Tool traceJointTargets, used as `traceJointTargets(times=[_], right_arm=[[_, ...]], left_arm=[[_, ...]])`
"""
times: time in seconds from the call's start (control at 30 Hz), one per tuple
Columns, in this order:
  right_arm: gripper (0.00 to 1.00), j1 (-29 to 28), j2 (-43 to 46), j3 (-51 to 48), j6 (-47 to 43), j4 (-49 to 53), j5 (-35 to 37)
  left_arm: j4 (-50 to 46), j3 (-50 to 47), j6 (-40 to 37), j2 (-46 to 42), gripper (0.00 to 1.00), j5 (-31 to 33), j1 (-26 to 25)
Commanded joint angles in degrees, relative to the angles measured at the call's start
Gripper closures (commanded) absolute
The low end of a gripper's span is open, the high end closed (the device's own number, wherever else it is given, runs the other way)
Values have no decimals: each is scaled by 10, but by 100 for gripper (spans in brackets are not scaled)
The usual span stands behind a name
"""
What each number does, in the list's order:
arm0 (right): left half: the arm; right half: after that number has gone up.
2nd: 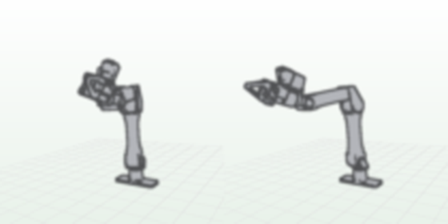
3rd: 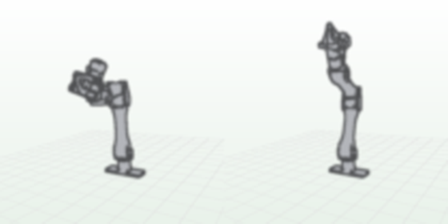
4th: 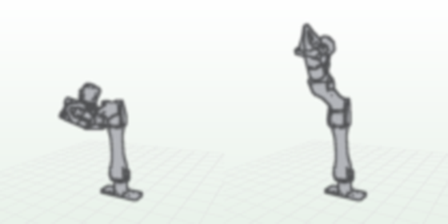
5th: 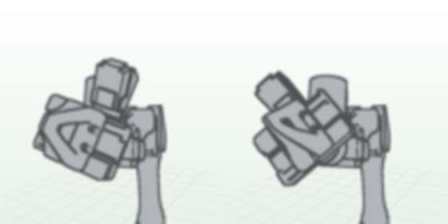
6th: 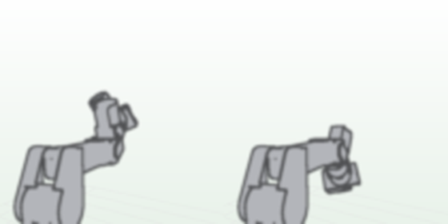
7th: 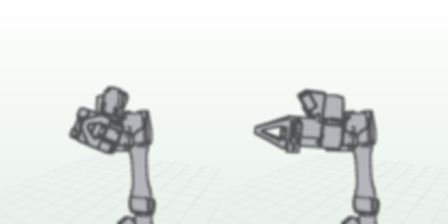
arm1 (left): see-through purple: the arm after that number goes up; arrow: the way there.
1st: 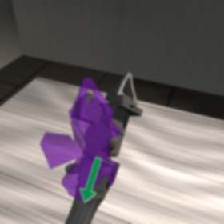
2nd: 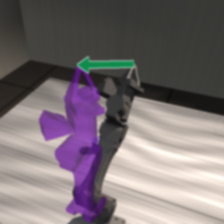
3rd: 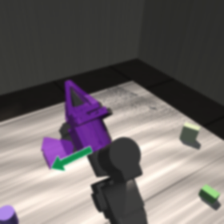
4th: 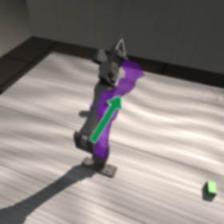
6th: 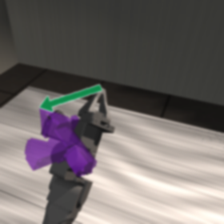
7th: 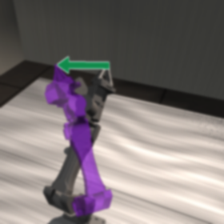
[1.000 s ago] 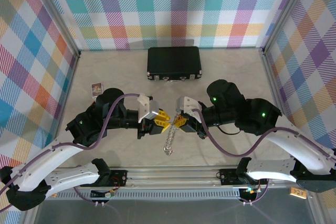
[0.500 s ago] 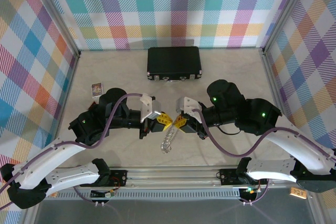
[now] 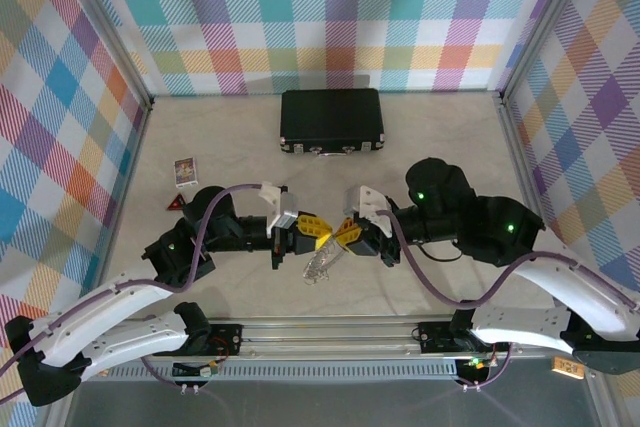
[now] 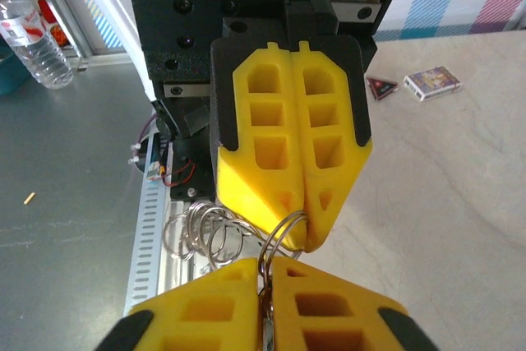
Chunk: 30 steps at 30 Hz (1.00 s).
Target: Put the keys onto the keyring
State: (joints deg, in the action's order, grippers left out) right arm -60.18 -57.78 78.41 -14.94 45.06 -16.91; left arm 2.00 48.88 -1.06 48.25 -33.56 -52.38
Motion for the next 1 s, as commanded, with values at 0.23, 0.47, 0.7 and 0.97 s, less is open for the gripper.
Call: traceJointTargets(times=[0.23, 0.47, 0.7, 0.97], right_arm=[[82, -3, 22, -16, 21, -31, 5], [78, -3, 40, -30, 30, -43, 13], [83, -4, 54, -37, 34, -51, 23], [93, -3, 52, -38, 34, -44, 21]], left_arm=[[194, -34, 89, -15, 100, 1, -2], [235, -45, 114, -13, 100, -12, -2], [248, -45, 121, -9, 100, -11, -2], [257, -49, 127, -10, 100, -15, -2]])
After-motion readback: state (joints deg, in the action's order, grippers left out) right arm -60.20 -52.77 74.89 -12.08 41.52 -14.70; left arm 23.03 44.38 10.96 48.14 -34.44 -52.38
